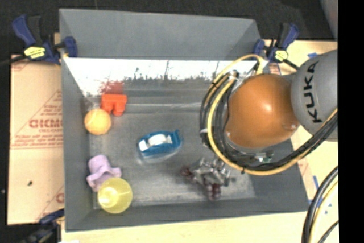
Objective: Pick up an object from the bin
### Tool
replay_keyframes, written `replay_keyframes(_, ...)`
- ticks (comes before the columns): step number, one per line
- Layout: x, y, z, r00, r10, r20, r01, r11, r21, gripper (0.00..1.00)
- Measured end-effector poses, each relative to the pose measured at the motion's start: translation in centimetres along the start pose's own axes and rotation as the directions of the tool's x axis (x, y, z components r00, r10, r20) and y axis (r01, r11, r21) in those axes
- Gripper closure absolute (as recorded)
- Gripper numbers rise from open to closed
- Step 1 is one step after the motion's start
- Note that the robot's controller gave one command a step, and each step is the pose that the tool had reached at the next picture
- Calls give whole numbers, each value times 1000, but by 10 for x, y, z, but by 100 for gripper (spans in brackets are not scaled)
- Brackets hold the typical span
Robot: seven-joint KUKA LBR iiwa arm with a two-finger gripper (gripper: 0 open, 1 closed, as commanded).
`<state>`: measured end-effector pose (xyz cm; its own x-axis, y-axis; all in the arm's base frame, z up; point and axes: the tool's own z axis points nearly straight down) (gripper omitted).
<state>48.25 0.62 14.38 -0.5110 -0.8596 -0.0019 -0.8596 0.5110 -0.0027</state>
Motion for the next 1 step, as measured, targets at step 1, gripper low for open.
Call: replay_keyframes(1, -1, -3, -31, 1000, 23, 6, -23, 1000, 10, 100)
